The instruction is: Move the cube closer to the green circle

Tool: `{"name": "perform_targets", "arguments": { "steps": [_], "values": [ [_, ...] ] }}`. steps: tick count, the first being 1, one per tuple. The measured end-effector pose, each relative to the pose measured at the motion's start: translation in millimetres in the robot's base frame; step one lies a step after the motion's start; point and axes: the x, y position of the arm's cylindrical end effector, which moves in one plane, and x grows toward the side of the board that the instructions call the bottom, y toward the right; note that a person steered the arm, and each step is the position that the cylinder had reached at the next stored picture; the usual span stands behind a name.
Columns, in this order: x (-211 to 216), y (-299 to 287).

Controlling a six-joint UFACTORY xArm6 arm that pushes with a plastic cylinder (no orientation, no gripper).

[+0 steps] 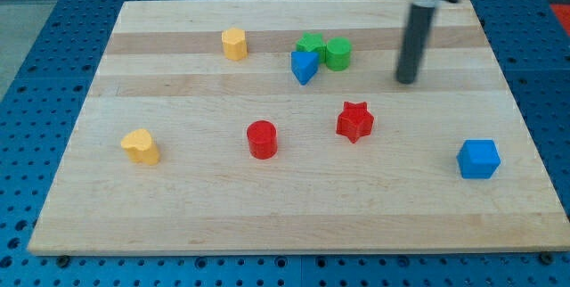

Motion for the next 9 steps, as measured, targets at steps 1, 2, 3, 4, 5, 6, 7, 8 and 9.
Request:
{"name": "perform_targets", "arguments": {
  "steps": [1, 2, 3, 4, 5, 6, 7, 8, 9],
  "values": [
    [62.7, 64.5],
    [110.3, 70.3],
    [133.4, 70.1],
    [146.4, 60.8],
    [148.1, 23.1],
    [139.3, -28.2],
    [107.5, -54.3],
    [71.4, -62.7],
    [45.7, -83.0]
  ]
}}
